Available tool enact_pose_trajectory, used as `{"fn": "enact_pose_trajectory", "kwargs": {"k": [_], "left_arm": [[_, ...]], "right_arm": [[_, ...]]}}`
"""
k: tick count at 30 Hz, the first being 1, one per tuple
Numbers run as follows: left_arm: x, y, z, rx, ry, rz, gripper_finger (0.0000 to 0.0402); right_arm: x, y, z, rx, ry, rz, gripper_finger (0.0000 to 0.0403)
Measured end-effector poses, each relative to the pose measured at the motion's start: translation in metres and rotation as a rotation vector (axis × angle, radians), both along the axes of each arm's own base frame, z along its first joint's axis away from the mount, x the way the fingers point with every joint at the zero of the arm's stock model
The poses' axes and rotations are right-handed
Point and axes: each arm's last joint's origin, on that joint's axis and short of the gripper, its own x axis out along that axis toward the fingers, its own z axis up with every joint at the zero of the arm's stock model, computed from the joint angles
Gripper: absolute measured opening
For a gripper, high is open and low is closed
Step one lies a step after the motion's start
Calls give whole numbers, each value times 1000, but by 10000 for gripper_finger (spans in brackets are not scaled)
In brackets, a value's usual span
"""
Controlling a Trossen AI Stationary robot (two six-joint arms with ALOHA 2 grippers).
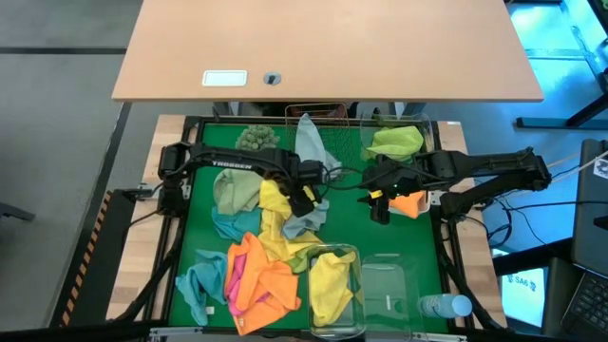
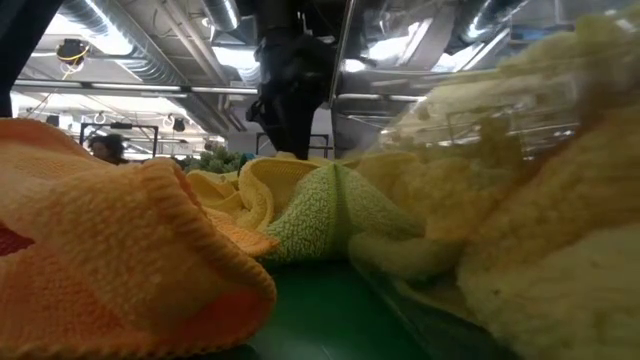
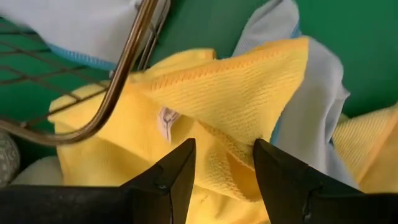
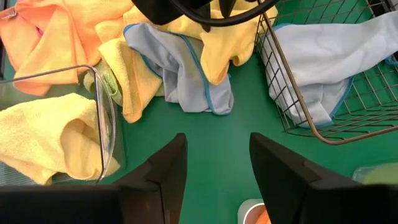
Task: Sort microfiber towel by color & place in baskets
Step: Put the yellow microfiber towel into the bottom left transparent bin
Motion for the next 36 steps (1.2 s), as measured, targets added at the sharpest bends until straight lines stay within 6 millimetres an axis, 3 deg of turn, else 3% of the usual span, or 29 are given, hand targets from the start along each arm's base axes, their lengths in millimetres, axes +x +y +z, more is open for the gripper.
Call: {"fn": "enact_pose_trajectory", "kwargs": {"k": [8, 21, 25, 31, 36], "left_arm": [[5, 0, 1, 9, -54, -1, 155], [19, -5, -16, 17, -78, -23, 148], [20, -9, -15, 40, -91, -46, 110], [20, -9, -15, 49, -88, -78, 16], [20, -9, -10, 54, -109, -93, 3]], "right_arm": [[0, 0, 0, 0, 4, 0, 172], [-2, 0, -1, -3, 22, 1, 172], [-3, 0, -2, -5, 34, 1, 172], [-7, -1, -5, -23, 87, 3, 172], [-13, -2, -6, -36, 132, 0, 172]]}}
